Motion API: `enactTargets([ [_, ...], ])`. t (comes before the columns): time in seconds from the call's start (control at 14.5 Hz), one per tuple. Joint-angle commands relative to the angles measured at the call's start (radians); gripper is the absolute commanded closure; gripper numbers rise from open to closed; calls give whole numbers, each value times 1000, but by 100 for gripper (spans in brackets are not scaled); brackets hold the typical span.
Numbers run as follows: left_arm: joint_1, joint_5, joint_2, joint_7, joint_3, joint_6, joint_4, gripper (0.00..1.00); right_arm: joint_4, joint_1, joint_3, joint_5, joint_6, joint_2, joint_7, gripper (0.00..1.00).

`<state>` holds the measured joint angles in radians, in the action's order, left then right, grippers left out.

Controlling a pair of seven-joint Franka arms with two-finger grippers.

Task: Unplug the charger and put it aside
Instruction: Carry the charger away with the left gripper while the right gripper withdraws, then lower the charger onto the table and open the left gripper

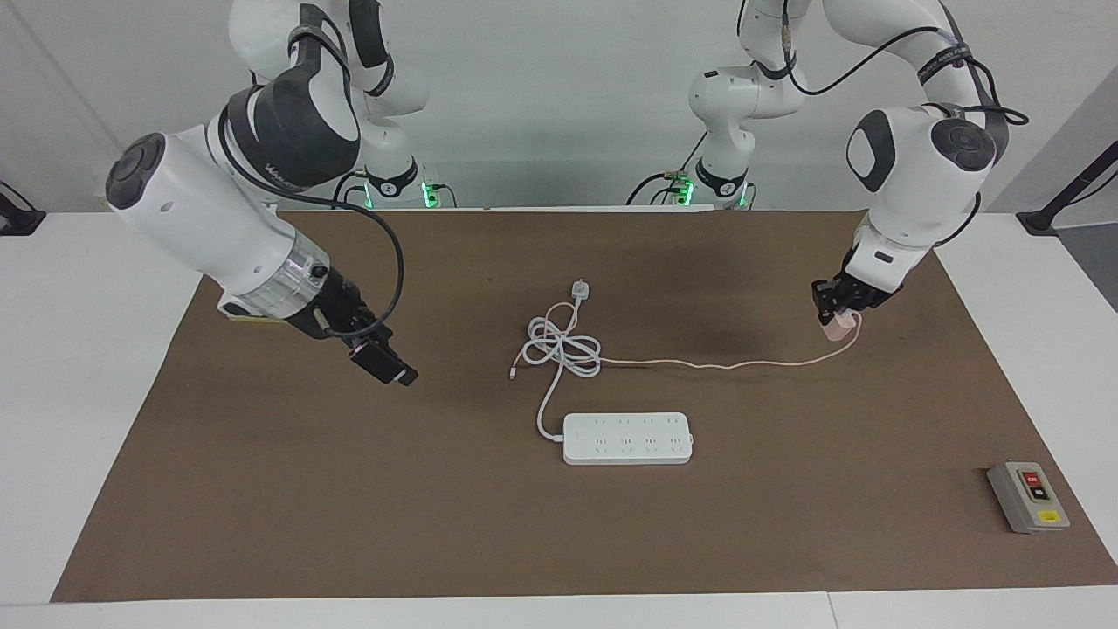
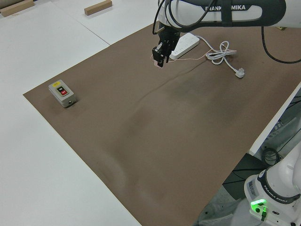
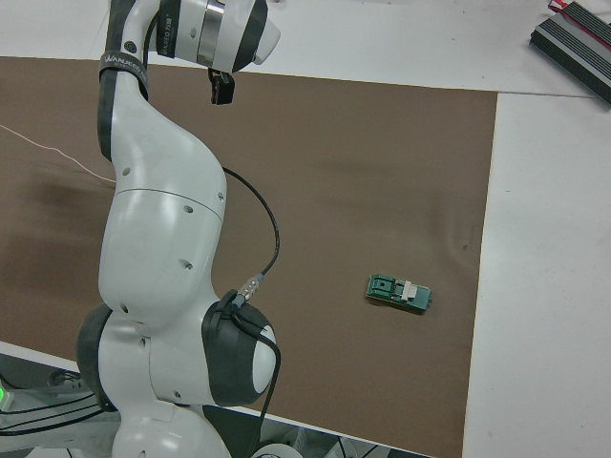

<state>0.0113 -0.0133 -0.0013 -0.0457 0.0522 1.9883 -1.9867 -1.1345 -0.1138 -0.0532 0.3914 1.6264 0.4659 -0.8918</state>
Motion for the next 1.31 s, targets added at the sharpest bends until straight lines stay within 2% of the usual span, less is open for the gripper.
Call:
enactTargets([
  [0.0,59,88,-58,143,9,50,-104,100,-47,-1,6,-103,-37,-56,264,0],
  [0.07,70,157,-62,208,8,60,-127,100,-47,3,6,-129,-39,-62,345,0],
  [0.28,125,258,-57,355,8,110,-193,100,-47,19,6,-221,-45,-90,586,0],
  [0.48,199,412,-5,541,8,109,-208,85,-69,46,6,-322,-56,-148,839,0],
  [0.55,211,430,4,564,8,109,-213,75,-89,57,6,-354,-56,-177,897,0],
  [0.62,234,447,27,575,8,107,-216,58,-125,71,6,-373,-56,-212,945,0],
  [0.69,248,472,40,584,8,104,-216,40,-170,91,6,-378,-56,-258,977,0],
  [0.76,252,493,58,596,8,103,-218,16,-229,101,6,-378,-56,-309,997,0],
  [0.83,266,495,61,605,8,103,-216,0,-282,106,6,-378,-54,-358,998,0],
  [1.03,274,507,75,606,8,89,-199,0,-428,106,7,-379,-59,-484,990,0],
  [1.24,265,501,61,593,9,61,-147,0,-472,108,9,-379,-112,-515,946,0],
])
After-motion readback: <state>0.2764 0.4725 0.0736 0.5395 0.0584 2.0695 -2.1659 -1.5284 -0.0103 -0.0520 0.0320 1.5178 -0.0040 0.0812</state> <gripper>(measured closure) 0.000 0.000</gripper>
